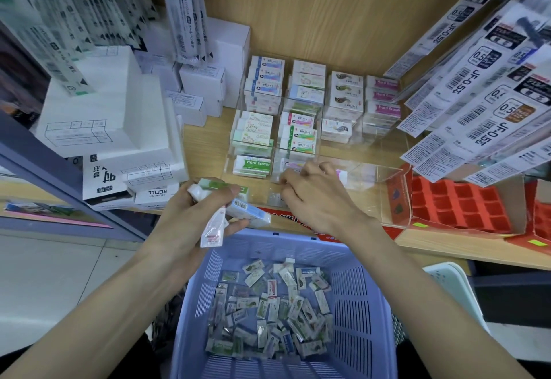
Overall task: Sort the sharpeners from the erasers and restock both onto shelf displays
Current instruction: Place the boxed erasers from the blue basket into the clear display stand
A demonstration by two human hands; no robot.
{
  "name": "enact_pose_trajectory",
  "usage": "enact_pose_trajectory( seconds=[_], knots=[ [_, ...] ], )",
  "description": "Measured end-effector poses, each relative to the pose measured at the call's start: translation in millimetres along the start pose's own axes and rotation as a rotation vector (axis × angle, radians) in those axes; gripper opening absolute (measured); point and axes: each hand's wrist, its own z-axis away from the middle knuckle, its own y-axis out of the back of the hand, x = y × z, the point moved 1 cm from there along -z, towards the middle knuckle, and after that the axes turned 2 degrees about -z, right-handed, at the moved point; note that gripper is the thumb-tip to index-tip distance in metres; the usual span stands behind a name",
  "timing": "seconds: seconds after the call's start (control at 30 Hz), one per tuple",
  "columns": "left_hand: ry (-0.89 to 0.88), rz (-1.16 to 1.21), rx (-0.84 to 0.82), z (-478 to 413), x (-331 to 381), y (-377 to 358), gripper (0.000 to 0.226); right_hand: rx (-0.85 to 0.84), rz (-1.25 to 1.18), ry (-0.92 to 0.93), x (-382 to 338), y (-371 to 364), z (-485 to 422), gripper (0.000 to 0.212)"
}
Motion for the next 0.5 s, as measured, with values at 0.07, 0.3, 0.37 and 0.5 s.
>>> enact_pose_trajectory(
  seconds=[0.07,0.3,0.37,0.5],
  knots=[
    [-0.004,0.001,0.000,0.7,0.1,0.3,0.026,0.034,-0.005,0.002,1.6,-6.2,2.8,0.050],
    [-0.022,-0.001,0.001,1.8,-1.6,-0.9,0.022,0.036,-0.038,-0.026,0.3,-9.2,7.9,0.038],
    [-0.027,-0.001,-0.011,1.8,-1.3,-3.0,0.020,0.031,-0.114,-0.004,1.4,-2.8,10.5,0.032],
    [-0.022,0.023,-0.030,1.2,-2.2,-3.9,0.026,0.199,-0.672,-0.066,1.5,19.9,33.5,0.028]
  ],
)
